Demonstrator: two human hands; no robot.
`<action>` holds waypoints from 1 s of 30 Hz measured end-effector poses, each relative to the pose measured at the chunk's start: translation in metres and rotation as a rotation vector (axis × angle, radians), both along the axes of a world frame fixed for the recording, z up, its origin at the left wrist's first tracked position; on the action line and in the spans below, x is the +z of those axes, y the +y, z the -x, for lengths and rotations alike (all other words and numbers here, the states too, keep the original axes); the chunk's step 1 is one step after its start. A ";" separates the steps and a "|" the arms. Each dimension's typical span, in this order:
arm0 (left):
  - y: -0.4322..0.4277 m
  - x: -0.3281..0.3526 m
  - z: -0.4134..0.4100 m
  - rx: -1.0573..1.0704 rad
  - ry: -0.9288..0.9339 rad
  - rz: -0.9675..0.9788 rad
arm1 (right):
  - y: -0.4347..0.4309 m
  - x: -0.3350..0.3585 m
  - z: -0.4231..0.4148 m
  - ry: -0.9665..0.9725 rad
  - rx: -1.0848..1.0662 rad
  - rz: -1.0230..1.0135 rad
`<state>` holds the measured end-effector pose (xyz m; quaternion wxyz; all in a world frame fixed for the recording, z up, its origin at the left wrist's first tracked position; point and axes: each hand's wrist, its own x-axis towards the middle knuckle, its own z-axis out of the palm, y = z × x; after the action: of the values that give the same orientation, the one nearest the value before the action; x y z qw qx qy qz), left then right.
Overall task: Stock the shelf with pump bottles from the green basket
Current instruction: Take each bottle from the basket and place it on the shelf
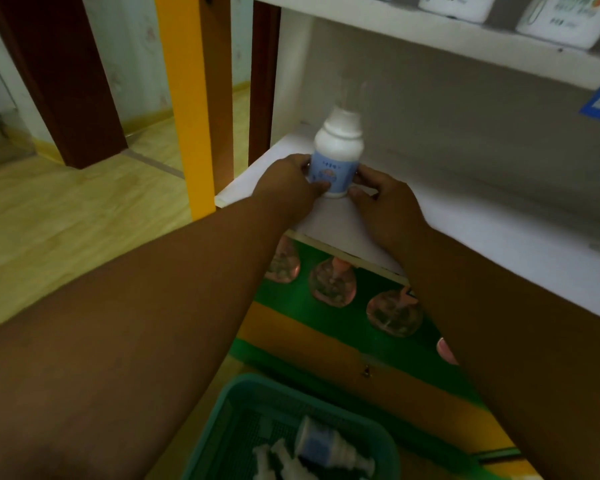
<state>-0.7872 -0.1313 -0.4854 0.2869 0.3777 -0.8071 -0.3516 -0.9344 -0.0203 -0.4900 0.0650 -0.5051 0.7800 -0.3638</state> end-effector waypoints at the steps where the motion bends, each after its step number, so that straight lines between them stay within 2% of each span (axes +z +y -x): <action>1: 0.000 0.001 -0.001 -0.002 -0.015 -0.002 | 0.000 0.000 0.000 0.001 -0.009 0.000; 4: 0.011 0.004 -0.010 0.019 0.015 -0.051 | 0.002 0.001 -0.002 -0.036 -0.058 -0.003; 6: 0.033 0.002 -0.030 0.056 0.188 -0.061 | 0.009 0.008 -0.006 -0.090 -0.078 -0.009; 9: 0.077 -0.007 -0.074 0.126 0.551 -0.025 | 0.036 0.019 -0.017 -0.144 -0.086 0.052; 11: 0.107 -0.025 -0.104 0.111 0.624 -0.075 | 0.071 0.013 -0.040 -0.168 -0.048 0.131; 13: 0.136 -0.054 -0.129 0.139 0.585 -0.134 | 0.108 -0.007 -0.077 -0.186 -0.067 0.354; 15: 0.158 -0.086 -0.145 0.144 0.365 -0.151 | 0.136 -0.040 -0.120 -0.175 -0.150 0.576; 16: 0.167 -0.101 -0.148 0.105 0.226 -0.133 | 0.145 -0.061 -0.139 -0.167 -0.204 0.601; 17: 0.176 -0.114 -0.152 0.059 0.128 -0.131 | 0.156 -0.084 -0.158 -0.202 -0.265 0.543; 19: 0.190 -0.138 -0.156 0.019 0.040 -0.194 | 0.179 -0.126 -0.186 -0.402 -0.330 0.278; 22: 0.218 -0.177 -0.161 0.101 -0.046 -0.359 | 0.215 -0.180 -0.192 -0.523 -0.293 -0.224; 24: 0.240 -0.206 -0.164 0.132 -0.124 -0.528 | 0.235 -0.205 -0.190 -0.564 -0.204 -0.477; 27: 0.267 -0.242 -0.166 0.102 -0.268 -0.674 | 0.256 -0.230 -0.193 -0.555 -0.123 -0.700; 30: 0.288 -0.267 -0.170 0.059 -0.377 -0.655 | 0.261 -0.251 -0.198 -0.561 -0.023 -0.860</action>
<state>-0.6168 0.1569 -0.7524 0.0072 0.5305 -0.6792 -0.5071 -0.7364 0.2410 -0.7406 0.4696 -0.3071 0.8171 -0.1322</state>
